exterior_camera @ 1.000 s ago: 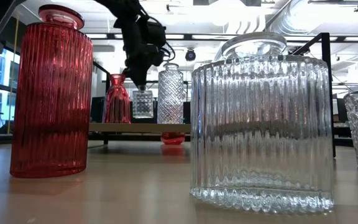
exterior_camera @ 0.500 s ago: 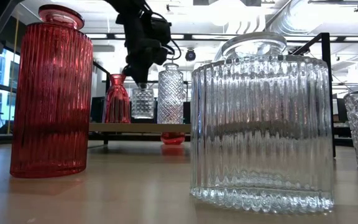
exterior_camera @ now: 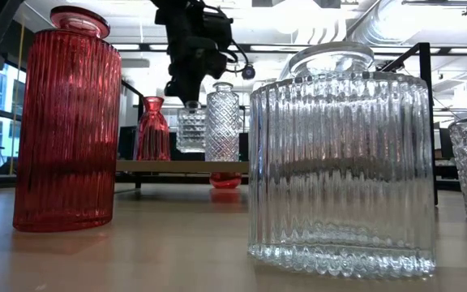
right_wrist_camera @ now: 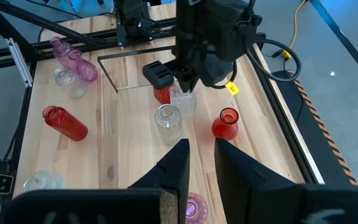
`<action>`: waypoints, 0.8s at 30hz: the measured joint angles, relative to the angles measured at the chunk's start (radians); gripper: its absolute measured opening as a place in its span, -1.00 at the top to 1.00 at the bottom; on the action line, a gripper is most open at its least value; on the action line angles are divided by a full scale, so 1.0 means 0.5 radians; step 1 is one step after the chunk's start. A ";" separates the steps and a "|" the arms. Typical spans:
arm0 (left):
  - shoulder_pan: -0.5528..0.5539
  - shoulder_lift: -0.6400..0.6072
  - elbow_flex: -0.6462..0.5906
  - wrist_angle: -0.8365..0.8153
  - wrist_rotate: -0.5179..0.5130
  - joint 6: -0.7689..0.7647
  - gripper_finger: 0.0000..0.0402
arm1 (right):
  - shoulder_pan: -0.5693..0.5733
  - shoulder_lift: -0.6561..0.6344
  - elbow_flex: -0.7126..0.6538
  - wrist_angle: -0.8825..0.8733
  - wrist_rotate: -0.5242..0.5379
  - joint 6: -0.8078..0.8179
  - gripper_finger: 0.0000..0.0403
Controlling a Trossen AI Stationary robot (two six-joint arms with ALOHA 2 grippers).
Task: Sort vases onto shelf
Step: Put the transparent vase on the shelf
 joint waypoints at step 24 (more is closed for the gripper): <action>-0.147 -0.001 -0.054 -0.026 0.018 -0.220 0.93 | 0.000 0.000 0.000 -0.017 -0.024 0.000 0.72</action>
